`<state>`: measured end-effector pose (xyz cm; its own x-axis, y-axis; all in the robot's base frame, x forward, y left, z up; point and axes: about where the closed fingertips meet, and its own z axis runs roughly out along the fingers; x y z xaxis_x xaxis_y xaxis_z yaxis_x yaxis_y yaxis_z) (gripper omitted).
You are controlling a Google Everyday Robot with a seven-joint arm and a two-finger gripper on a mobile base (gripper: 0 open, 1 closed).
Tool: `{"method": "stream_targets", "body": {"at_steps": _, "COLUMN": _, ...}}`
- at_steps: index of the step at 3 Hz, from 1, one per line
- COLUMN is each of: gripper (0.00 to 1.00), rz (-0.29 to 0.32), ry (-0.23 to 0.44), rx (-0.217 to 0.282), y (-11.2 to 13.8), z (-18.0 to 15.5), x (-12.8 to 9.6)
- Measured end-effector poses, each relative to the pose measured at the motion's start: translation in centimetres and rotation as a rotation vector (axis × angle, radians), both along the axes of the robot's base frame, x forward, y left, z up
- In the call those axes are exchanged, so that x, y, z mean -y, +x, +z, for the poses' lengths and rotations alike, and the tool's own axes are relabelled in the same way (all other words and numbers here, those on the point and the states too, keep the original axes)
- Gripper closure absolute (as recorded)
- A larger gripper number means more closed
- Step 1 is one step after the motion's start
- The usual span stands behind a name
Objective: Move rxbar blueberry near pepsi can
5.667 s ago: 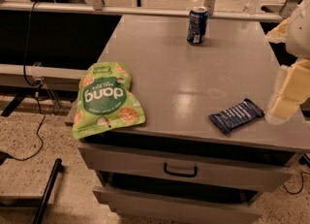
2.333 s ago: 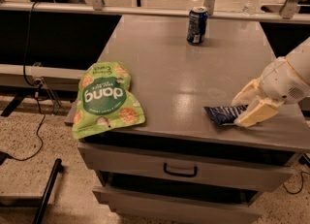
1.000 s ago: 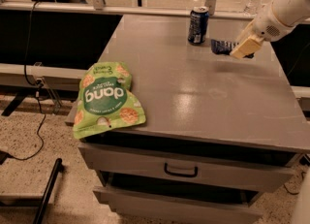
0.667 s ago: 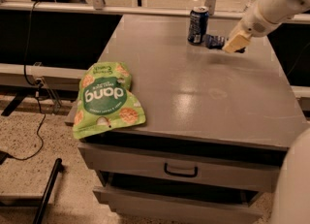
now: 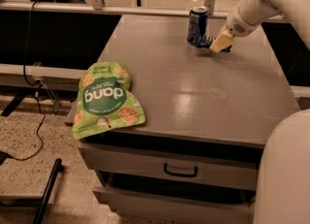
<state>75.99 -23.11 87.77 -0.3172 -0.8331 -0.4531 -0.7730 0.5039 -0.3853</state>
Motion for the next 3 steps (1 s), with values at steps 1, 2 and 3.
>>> {"method": "stream_targets", "body": {"at_steps": 1, "gripper": 0.05, "rz": 0.006, "ry": 0.0, "rx": -0.008, "y": -0.08, "z": -0.37, "x": -0.08}}
{"method": "stream_targets", "body": {"at_steps": 2, "gripper": 0.0, "rz": 0.007, "ry": 0.0, "rx": -0.011, "y": -0.04, "z": -0.55, "x": -0.17}}
{"method": "stream_targets", "body": {"at_steps": 3, "gripper": 0.0, "rz": 0.007, "ry": 0.0, "rx": -0.011, "y": -0.04, "z": -0.56, "x": -0.17}}
